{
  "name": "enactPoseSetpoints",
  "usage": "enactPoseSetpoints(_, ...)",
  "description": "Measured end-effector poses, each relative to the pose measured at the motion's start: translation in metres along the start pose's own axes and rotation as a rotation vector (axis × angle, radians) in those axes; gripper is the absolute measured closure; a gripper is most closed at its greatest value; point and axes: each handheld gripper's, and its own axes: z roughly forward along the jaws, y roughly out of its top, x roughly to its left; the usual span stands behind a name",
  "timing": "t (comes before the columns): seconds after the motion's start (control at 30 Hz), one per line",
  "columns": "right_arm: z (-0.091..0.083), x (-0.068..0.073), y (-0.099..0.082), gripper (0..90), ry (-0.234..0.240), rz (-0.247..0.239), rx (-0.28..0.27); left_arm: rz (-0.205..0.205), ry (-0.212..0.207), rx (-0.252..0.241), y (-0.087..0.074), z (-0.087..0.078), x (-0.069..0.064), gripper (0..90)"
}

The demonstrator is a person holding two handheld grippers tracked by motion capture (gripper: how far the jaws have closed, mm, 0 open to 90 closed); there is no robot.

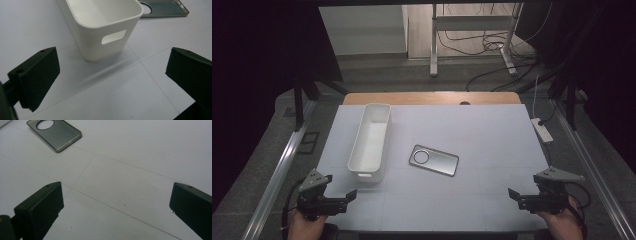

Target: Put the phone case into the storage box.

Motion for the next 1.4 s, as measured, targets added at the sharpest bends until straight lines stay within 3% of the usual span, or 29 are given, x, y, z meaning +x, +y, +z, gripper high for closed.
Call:
enactPoseSetpoints(0.3,0.001,0.002,0.001,0.0,-0.001,-0.018,0.016,0.023,0.011,0.024,0.001,0.002,-0.002,0.5)
enactPoseSetpoints(0.6,0.002,0.002,0.001,0.0,0.007,-0.023,0.020,0.020,-0.005,0.000,-0.001,0.000,-0.002,0.9)
enactPoseSetpoints(0.8,0.003,0.003,0.001,0.0,0.014,-0.029,0.027,0.048,-0.002,0.020,0.000,0.002,-0.004,1.0)
enactPoseSetpoints(1.4,0.014,0.005,0.017,0.0,0.070,-0.072,0.038,0.036,-0.010,0.018,0.000,0.002,-0.002,0.9)
